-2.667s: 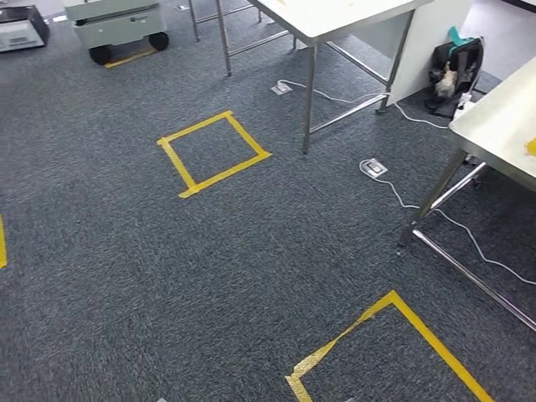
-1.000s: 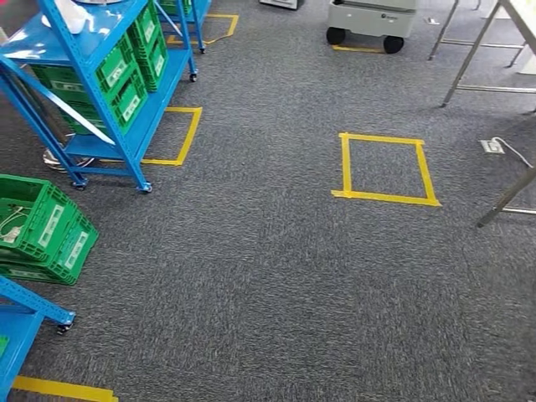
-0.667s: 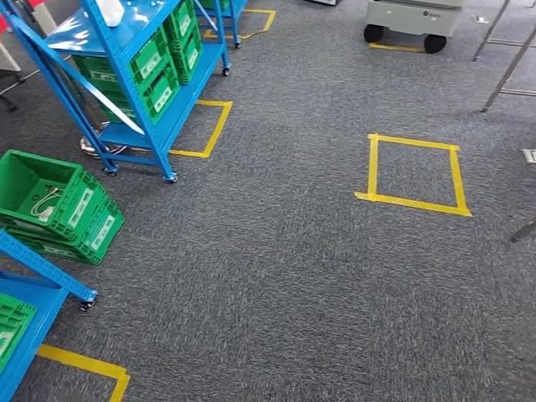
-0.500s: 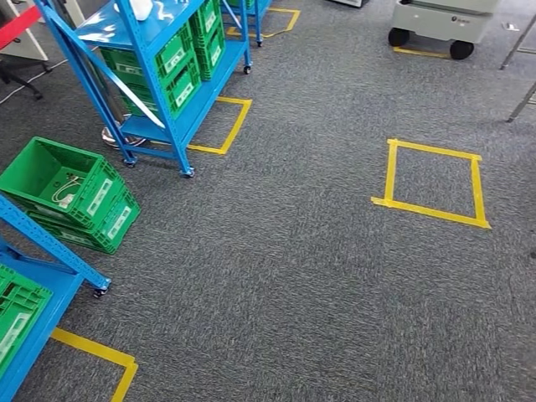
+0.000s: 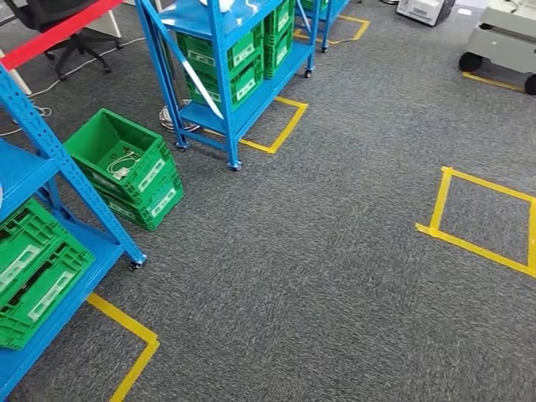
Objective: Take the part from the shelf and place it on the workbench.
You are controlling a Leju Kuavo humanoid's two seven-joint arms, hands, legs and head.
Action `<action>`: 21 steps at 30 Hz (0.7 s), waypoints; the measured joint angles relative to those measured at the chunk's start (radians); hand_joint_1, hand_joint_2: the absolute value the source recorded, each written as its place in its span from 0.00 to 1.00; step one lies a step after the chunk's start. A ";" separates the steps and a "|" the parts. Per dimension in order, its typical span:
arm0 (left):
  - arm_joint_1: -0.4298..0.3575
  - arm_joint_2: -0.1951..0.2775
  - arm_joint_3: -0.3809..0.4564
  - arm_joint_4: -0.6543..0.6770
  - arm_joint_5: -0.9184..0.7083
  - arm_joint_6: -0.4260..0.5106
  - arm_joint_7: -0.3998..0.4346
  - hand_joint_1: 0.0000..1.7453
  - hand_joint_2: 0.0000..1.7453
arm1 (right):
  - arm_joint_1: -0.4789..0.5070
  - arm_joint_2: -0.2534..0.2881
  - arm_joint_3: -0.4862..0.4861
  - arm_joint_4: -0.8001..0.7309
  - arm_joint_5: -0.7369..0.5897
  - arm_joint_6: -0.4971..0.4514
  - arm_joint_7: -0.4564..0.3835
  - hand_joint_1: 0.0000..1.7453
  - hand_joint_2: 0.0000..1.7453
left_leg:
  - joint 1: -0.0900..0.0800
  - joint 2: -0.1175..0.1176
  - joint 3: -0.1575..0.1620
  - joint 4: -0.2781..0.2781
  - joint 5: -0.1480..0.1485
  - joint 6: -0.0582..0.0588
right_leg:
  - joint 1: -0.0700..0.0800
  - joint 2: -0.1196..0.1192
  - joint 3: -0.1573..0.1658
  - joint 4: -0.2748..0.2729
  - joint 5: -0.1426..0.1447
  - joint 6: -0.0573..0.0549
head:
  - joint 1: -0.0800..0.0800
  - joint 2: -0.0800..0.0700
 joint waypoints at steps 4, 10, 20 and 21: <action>0.000 0.000 0.000 0.000 0.000 0.000 0.000 0.00 0.00 | -0.001 0.000 0.000 0.000 0.000 0.000 0.000 0.00 0.00 | 0.003 -0.048 -0.013 0.002 0.007 -0.027 | -0.003 0.047 0.058 -0.122 0.035 -0.012 | -0.002 0.000; -0.001 -0.003 0.002 0.000 0.002 -0.008 0.000 0.00 0.00 | 0.003 0.001 0.000 0.000 0.000 0.000 -0.001 0.00 0.00 | 0.001 0.061 -0.115 0.203 -0.105 -0.050 | 0.002 -0.039 0.059 -0.131 0.045 -0.045 | -0.014 0.000; -0.004 -0.004 0.005 0.000 0.001 -0.017 0.002 0.00 0.00 | -0.003 0.000 0.001 0.000 0.003 0.003 0.000 0.00 0.00 | -0.015 0.141 0.003 -0.003 -0.008 -0.019 | 0.017 -0.159 0.075 -0.133 0.029 -0.023 | -0.013 0.000; -0.001 -0.004 0.005 0.000 0.001 -0.017 0.002 0.00 0.00 | -0.005 0.000 0.001 0.000 0.003 0.004 0.000 0.00 0.00 | -0.013 0.130 0.004 -0.006 -0.006 -0.014 | 0.016 -0.153 0.079 -0.131 0.025 -0.016 | -0.012 0.000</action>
